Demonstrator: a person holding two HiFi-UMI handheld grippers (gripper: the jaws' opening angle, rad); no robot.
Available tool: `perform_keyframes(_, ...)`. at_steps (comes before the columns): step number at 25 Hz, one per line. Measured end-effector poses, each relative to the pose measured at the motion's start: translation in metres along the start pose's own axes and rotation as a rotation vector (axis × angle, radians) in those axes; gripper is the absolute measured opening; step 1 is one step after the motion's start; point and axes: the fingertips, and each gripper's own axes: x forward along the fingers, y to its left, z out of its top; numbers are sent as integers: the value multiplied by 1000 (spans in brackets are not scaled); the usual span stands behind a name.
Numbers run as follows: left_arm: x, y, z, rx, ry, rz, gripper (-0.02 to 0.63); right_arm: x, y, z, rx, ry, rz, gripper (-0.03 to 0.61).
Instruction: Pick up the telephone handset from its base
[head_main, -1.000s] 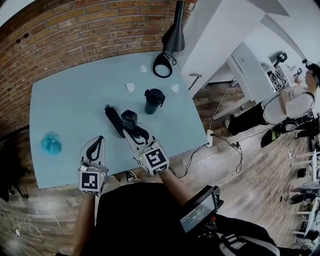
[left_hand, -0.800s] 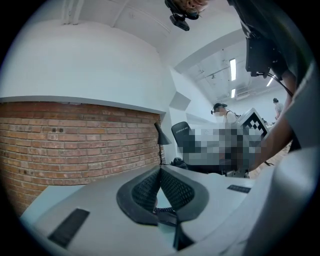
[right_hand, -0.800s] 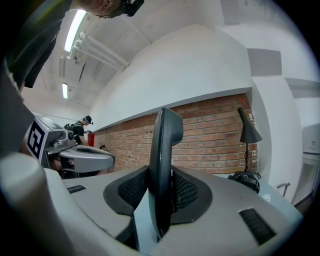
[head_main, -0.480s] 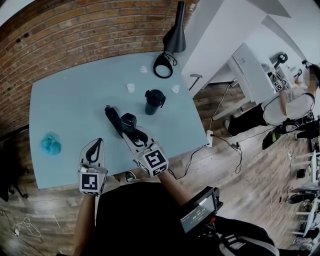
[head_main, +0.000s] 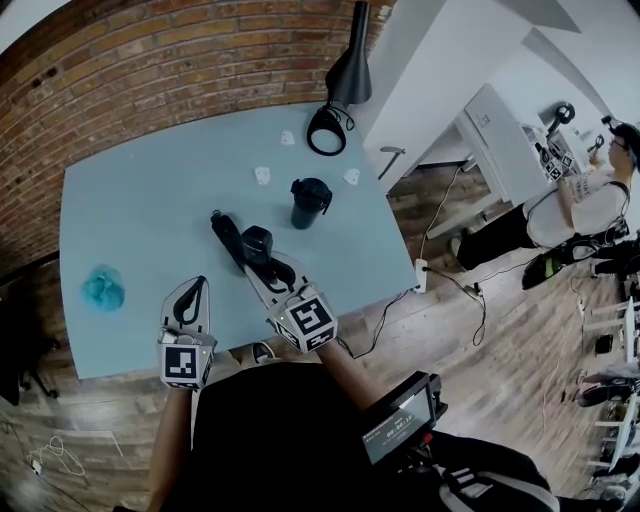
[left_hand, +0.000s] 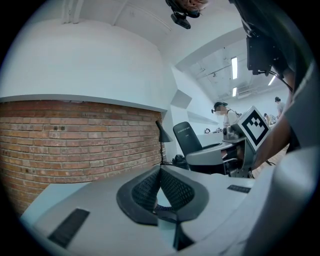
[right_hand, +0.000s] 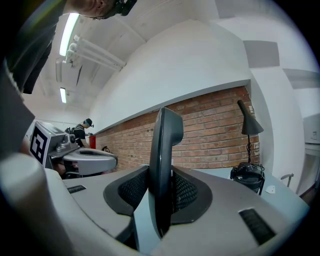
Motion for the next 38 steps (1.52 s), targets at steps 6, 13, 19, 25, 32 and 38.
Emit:
perform_keyframes(6,3,-2,3,3,-3,-13,17,-2,-2,-1,0,2,-10,153)
perform_keyframes(13,4,-3,-1,-3,8,-20,18,0,0,-4,-2,14,0,153)
perform_keyframes(19,7,0,-1,-11,7,-12,17,2,-3,-6,13,17,1,152)
perform_keyframes(25,11,0,0,-9,13,-13,17,4,-3,-7,1,33,9,149)
perform_keyframes(32,12,-2,-9,-15,29,-23,18,6,0,-15,-9,67,22,146)
perform_keyframes(38,11,-2,-10,-18,30,-17,18,8,3,-22,0,83,36,147)
